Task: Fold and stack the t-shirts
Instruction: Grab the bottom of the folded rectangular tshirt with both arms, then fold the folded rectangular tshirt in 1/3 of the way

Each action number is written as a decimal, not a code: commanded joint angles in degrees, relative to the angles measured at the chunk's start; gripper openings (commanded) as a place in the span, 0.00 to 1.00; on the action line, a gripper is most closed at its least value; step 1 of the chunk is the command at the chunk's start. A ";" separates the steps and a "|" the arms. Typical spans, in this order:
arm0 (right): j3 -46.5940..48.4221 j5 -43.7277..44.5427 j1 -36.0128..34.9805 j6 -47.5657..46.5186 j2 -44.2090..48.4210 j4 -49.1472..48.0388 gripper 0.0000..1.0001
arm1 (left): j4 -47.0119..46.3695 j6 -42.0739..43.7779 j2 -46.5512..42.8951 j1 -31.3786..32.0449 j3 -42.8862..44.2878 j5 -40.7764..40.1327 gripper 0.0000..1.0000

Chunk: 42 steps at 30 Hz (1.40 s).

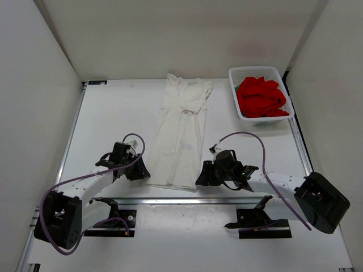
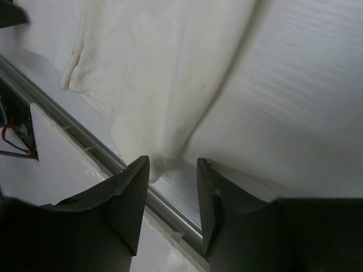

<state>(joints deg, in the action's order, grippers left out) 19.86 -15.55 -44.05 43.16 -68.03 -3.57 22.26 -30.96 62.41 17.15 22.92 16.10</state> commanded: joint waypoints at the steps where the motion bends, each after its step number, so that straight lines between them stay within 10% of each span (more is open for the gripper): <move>1: -0.26 -1.84 -2.00 3.69 -3.94 -7.58 0.37 | 3.13 -0.24 0.26 0.78 -2.09 1.39 0.40; 9: 1.50 -0.63 -6.13 5.27 -6.78 -7.69 0.01 | 6.48 0.20 -3.35 1.40 -1.64 4.55 0.08; 19: 0.97 5.18 -15.97 13.44 13.88 11.39 0.00 | 24.41 5.12 -16.00 -0.98 1.09 14.29 0.00; 32: 21.00 -9.05 20.30 -13.18 -1.65 13.15 0.00 | -11.17 -12.98 6.81 -6.42 21.35 9.23 0.00; 42: 38.49 -14.33 30.51 -17.49 -25.81 5.95 0.00 | -12.86 -11.41 34.59 -5.28 41.75 3.68 0.00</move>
<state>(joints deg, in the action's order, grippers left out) 54.24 -27.92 -14.72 29.08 -90.78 5.63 10.79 -42.85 92.86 11.60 59.77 22.74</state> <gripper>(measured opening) 0.015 0.025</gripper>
